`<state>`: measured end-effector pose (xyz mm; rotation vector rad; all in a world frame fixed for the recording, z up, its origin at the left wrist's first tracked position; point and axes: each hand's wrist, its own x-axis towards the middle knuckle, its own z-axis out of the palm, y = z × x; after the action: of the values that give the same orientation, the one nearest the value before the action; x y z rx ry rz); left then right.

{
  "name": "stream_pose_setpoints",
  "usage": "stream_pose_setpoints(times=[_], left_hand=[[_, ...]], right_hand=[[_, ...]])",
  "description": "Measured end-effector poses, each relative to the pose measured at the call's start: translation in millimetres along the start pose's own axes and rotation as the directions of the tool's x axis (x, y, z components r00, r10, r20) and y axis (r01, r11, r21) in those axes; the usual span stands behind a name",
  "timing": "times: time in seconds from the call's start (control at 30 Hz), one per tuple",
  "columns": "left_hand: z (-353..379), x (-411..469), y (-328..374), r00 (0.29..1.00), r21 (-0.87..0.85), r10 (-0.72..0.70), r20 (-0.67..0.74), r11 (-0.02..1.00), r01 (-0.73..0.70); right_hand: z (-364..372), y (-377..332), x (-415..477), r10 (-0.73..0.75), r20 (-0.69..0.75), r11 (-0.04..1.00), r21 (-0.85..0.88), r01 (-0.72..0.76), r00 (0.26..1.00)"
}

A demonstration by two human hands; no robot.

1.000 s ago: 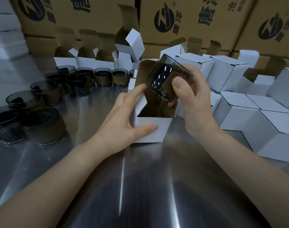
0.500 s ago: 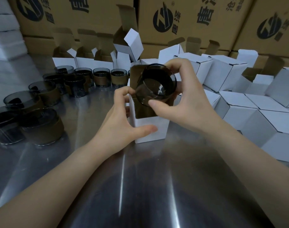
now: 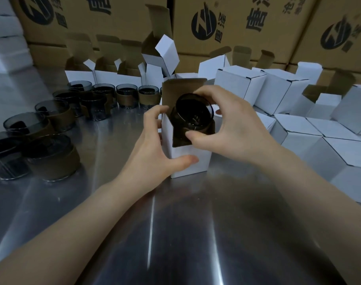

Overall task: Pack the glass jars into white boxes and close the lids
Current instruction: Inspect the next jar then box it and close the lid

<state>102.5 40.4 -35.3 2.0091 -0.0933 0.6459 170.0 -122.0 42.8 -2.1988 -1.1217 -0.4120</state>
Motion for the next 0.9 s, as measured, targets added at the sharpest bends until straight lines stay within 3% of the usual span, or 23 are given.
stream_pose_setpoints(times=[0.3, 0.53, 0.73, 0.9], left_hand=[[0, 0, -1, 1.0, 0.024, 0.0, 0.003, 1.0, 0.0], [0, 1, -1, 0.999, 0.059, -0.029, 0.027, 0.998, 0.027], [0, 0, -2, 0.999, 0.093, -0.037, 0.026, 0.995, 0.034], [-1, 0, -2, 0.999, 0.109, -0.032, 0.028, 0.994, 0.029]], right_hand=[[4, -4, 9, 0.172, 0.16, 0.984, 0.008, -0.175, 0.972], [2, -12, 29, 0.358, 0.348, 0.933, -0.101, -0.345, 0.866], [-2, -24, 43, 0.439, 0.454, 0.898, -0.247, -0.363, 0.775], [-3, -29, 51, 0.455, 0.498, 0.88, -0.375, -0.29, 0.738]])
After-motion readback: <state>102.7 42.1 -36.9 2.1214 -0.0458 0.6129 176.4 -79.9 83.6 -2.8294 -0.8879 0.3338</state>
